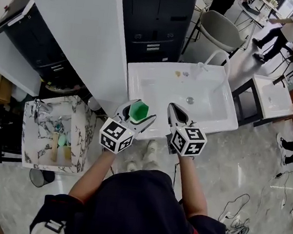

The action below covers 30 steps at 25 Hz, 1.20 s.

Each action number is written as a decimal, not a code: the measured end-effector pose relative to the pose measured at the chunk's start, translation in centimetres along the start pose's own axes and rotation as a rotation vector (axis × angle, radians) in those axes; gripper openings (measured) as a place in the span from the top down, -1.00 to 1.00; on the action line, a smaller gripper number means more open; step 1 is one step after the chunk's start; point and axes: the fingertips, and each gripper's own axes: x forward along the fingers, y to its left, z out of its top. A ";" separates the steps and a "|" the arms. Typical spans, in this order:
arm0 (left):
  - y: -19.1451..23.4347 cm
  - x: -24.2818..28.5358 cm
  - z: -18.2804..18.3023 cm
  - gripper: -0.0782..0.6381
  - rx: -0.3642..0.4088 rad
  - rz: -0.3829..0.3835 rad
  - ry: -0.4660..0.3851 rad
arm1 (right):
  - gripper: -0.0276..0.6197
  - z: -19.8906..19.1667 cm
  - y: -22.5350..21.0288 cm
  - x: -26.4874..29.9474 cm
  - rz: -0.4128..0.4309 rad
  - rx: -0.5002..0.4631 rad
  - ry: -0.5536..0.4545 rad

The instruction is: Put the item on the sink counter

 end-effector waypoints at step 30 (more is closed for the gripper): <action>5.5 9.1 1.0 -0.15 -0.030 0.011 0.044 | 0.81 2.6 -7.0 8.2 0.037 0.031 0.033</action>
